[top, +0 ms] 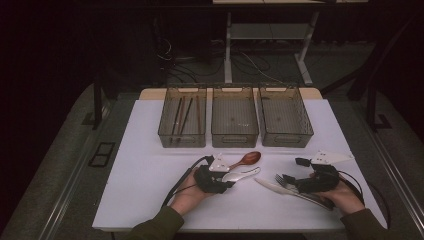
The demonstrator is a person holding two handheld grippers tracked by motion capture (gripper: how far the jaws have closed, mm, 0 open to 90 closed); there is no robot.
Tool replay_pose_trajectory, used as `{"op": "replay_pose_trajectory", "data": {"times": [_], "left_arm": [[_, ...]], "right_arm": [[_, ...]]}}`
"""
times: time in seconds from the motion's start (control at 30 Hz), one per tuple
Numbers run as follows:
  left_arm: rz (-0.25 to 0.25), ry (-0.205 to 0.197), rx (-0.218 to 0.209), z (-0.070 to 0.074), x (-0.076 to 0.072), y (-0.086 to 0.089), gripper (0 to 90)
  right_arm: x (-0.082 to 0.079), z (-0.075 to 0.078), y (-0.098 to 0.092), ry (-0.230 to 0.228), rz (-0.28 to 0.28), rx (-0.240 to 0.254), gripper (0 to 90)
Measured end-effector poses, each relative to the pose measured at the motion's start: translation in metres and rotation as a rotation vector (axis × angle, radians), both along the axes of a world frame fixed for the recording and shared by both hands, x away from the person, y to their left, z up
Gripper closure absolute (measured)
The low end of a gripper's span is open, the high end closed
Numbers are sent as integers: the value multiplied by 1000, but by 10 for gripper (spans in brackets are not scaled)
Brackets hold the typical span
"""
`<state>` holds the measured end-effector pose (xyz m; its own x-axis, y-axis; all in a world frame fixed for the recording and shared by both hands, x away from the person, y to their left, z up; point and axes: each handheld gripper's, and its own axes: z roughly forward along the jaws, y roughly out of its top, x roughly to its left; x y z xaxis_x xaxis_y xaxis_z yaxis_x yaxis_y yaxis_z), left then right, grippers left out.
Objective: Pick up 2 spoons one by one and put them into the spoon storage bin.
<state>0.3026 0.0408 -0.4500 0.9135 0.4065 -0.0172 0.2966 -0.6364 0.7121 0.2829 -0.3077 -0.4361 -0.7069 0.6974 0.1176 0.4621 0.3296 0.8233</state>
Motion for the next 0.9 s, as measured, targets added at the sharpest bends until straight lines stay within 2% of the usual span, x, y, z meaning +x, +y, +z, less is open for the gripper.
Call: {"op": "replay_pose_trajectory", "data": {"times": [0.13, 0.27, 0.7, 0.9], "left_arm": [[2, 3, 8, 1, -1, 0, 698], [4, 10, 13, 1, -1, -1, 728], [22, 21, 22, 3, -1, -2, 766], [44, 5, 26, 5, -1, 0, 767]], "right_arm": [[0, 0, 0, 0, 0, 0, 161], [0, 0, 0, 0, 1, 0, 161], [0, 0, 1, -2, 4, -2, 161], [0, 0, 1, 2, 9, -1, 161]]}}
